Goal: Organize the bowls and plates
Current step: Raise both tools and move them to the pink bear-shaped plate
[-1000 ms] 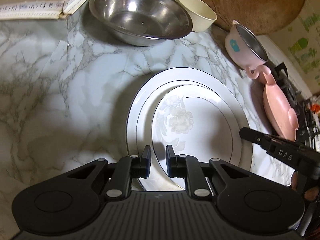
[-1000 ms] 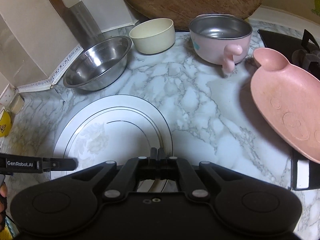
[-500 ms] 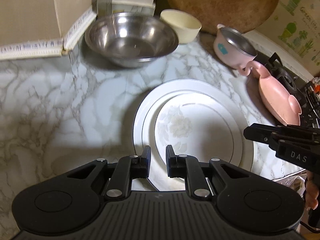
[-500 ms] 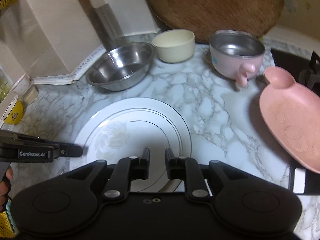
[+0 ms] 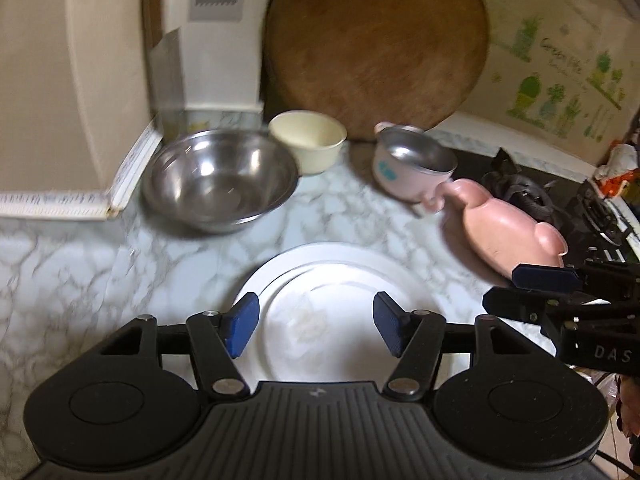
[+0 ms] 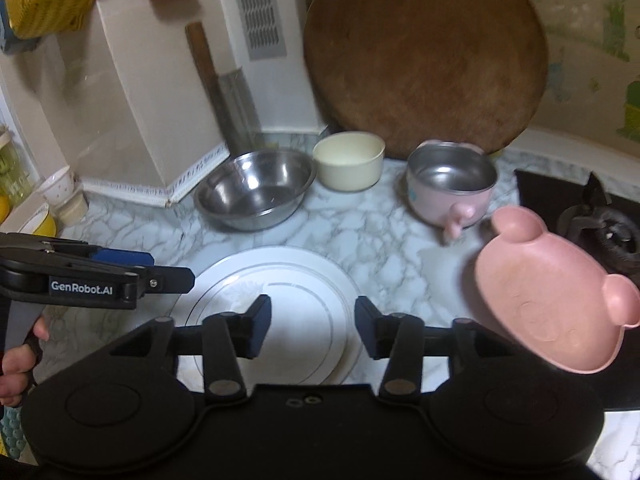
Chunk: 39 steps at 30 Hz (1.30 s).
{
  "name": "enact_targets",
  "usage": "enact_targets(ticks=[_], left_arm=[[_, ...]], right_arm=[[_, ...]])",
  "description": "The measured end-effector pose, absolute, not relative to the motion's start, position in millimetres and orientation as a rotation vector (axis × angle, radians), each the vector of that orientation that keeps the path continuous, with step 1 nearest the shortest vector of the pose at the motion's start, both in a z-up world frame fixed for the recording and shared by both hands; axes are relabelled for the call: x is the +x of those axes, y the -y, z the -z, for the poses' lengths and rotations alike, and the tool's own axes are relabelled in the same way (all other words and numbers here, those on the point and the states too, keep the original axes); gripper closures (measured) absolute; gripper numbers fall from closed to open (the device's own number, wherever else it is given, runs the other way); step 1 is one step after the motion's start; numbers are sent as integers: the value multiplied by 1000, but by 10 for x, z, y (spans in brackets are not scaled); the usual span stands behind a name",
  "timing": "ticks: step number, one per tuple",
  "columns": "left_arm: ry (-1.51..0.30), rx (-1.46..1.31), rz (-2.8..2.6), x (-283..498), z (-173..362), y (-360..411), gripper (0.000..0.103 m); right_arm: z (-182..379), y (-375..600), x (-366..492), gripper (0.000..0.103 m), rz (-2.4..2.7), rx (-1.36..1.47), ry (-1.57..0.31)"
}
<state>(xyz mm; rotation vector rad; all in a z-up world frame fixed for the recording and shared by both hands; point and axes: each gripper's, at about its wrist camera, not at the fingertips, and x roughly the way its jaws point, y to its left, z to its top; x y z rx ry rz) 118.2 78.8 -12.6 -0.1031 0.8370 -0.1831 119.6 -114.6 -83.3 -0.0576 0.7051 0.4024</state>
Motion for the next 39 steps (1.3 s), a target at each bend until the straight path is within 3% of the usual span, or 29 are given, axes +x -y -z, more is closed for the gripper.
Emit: enact_targets(ticks=[2, 15, 23, 39], left_arm=[[-821, -97, 204, 1209, 75, -696, 33], [-683, -14, 355, 1396, -162, 133, 25], [-676, 49, 413, 1679, -105, 654, 25], [-814, 171, 448, 2393, 537, 1399, 25]], right_arm=[[775, 1235, 1147, 42, -381, -49, -685], [526, 1891, 889, 1, -166, -6, -555], [591, 2219, 917, 0, -32, 0, -534], [1015, 3015, 1366, 3, 160, 126, -640]])
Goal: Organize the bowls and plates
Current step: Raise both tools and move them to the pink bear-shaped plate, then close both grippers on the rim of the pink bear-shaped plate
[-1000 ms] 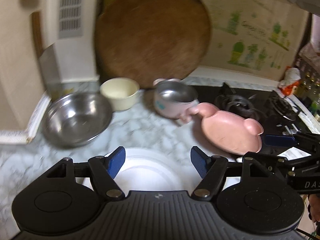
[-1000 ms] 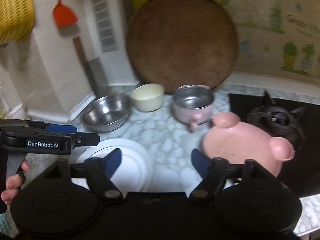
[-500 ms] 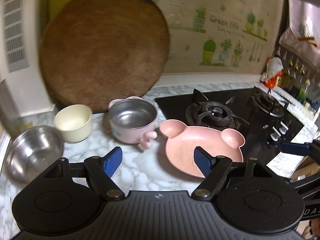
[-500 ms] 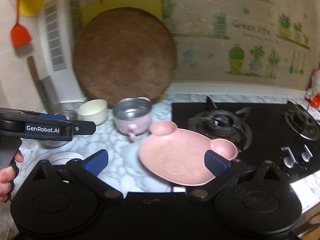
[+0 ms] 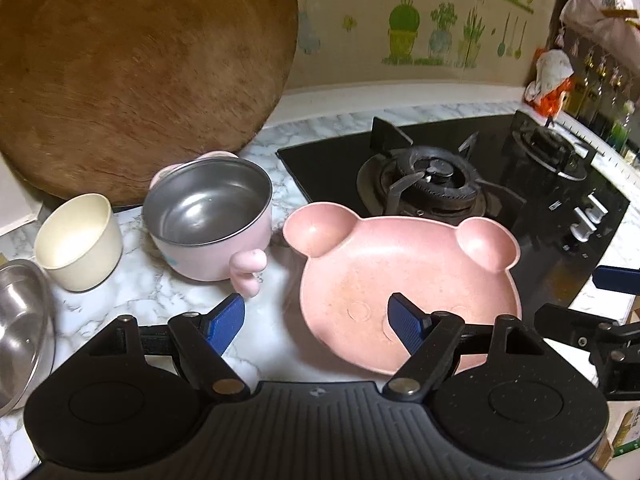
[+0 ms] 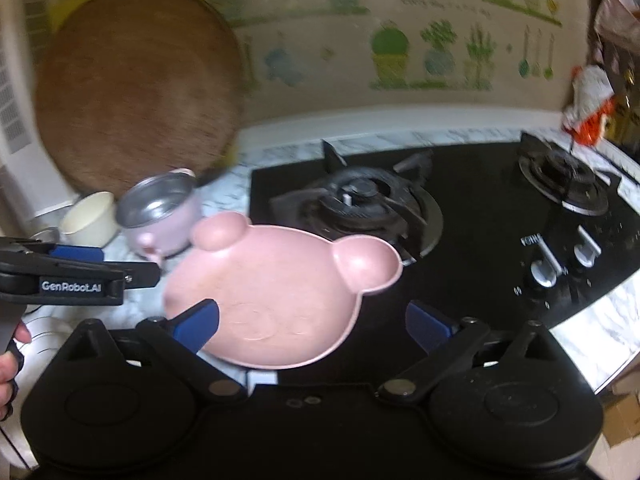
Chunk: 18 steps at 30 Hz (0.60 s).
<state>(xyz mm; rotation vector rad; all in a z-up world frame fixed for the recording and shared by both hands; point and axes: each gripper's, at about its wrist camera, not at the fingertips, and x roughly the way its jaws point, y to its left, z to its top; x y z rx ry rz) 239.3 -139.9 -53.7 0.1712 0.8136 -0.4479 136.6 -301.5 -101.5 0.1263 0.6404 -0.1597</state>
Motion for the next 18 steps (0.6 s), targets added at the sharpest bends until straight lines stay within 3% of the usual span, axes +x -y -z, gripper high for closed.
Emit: enact_targets(ticks=[9, 18], left_arm=[[-876, 186, 419, 2663, 836, 1541, 25], [-903, 178, 406, 2782, 978, 1608, 25]], right_arm=[[1259, 3241, 1661, 9, 207, 167, -691], [1446, 3372, 1834, 28, 216, 216, -747]])
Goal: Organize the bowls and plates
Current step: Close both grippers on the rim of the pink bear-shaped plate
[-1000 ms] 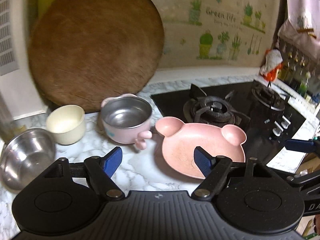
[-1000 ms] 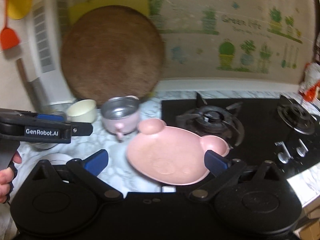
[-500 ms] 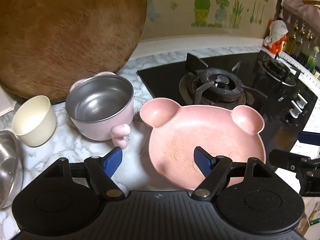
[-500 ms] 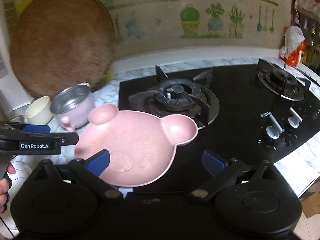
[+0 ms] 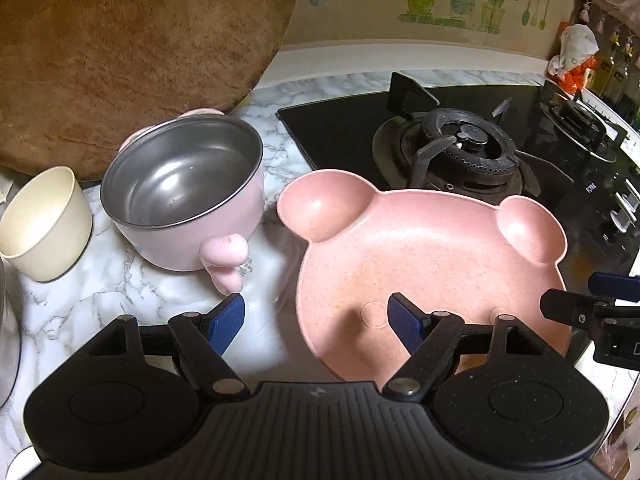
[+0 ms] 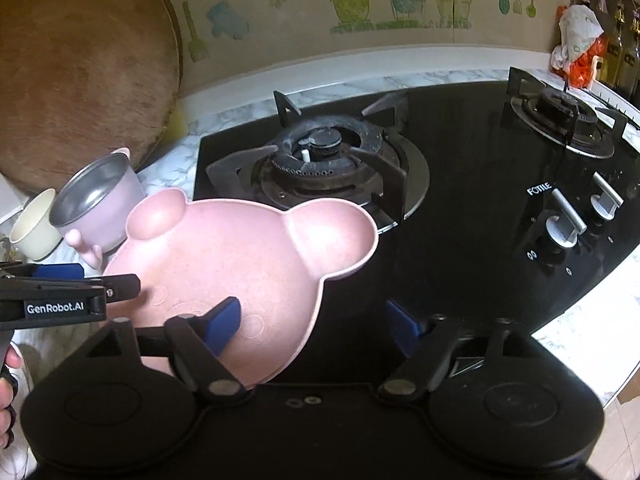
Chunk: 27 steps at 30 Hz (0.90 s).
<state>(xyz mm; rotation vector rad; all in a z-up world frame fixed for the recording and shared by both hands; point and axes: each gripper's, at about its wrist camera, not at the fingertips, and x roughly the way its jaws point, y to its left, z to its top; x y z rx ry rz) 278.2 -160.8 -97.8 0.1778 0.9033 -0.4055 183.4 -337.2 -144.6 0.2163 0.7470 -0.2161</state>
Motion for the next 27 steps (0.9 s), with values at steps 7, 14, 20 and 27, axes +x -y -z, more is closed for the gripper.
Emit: enact_targets(ticks=[7, 14, 20, 27], left_arm=[[-949, 145, 387, 2853, 1023, 1599, 45], [-958, 143, 378, 2835, 1019, 1633, 74], [-981, 129, 365, 2838, 1030, 1613, 83], [-984, 116, 364, 2807, 1008, 1563, 89]], right_arm=[[1497, 3418, 1876, 52, 216, 245, -763], [1518, 3396, 1888, 69, 206, 245, -771], [1520, 3374, 1900, 84, 196, 251, -778], [1524, 3369, 1873, 93, 215, 248, -777]])
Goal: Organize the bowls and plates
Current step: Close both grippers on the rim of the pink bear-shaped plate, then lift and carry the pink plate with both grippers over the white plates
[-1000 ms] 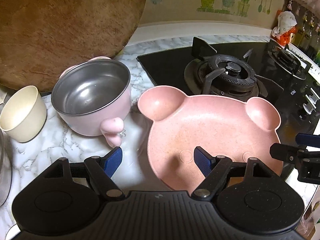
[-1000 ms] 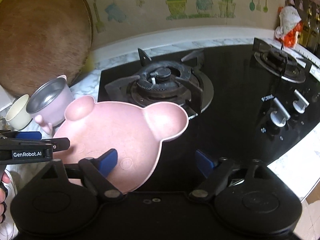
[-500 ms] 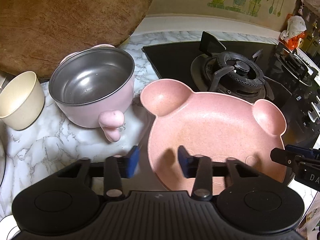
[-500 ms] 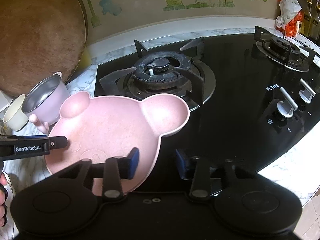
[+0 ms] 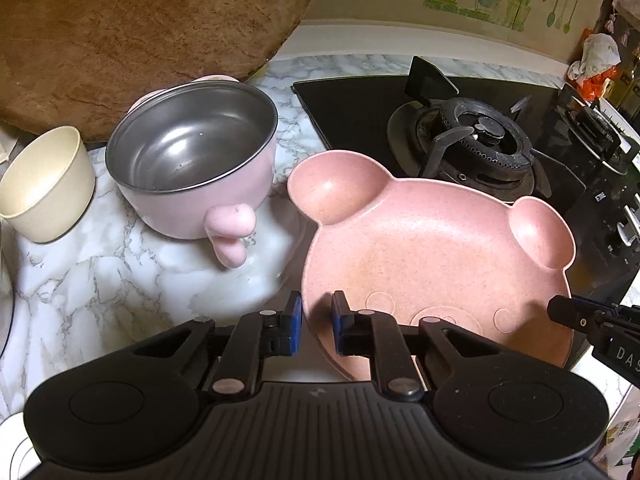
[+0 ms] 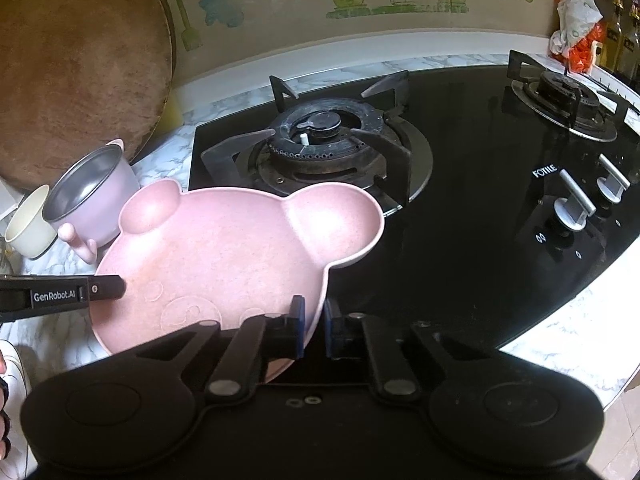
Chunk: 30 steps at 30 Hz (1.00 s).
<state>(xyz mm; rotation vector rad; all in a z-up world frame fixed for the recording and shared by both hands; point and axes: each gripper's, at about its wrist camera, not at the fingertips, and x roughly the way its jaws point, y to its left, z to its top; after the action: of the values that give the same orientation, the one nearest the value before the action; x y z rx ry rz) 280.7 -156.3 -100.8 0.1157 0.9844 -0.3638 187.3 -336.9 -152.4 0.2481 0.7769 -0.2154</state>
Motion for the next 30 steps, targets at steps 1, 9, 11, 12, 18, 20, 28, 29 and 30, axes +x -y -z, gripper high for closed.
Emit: enact_targets(ticks=[1, 9, 11, 12, 18, 20, 28, 29, 30], left_arm=[[-985, 111, 366, 2795, 1000, 1555, 89], [-989, 111, 378, 2637, 906, 1518, 89], [-989, 114, 381, 2580, 864, 1502, 89], [-989, 117, 381, 2553, 841, 1495, 89], [-999, 115, 373, 2404, 671, 1379, 89], [-994, 111, 371, 2354, 613, 1319, 89], [-998, 72, 355, 2162, 409, 1014, 89], [-998, 66, 352, 2137, 387, 976, 89], [-996, 62, 353, 2105, 364, 940, 89]], right_arm=[[1523, 3370, 1859, 93, 215, 248, -775], [1434, 3330, 1684, 93, 218, 238, -752], [1406, 3323, 1626, 93, 216, 244, -748], [1393, 3317, 1595, 93, 215, 245, -745], [1271, 3268, 1423, 93, 197, 285, -727], [1220, 3226, 1373, 93, 189, 288, -718], [1006, 3007, 1203, 93, 150, 275, -689], [985, 2985, 1186, 93, 147, 277, -687], [962, 2950, 1162, 93, 143, 277, -684]])
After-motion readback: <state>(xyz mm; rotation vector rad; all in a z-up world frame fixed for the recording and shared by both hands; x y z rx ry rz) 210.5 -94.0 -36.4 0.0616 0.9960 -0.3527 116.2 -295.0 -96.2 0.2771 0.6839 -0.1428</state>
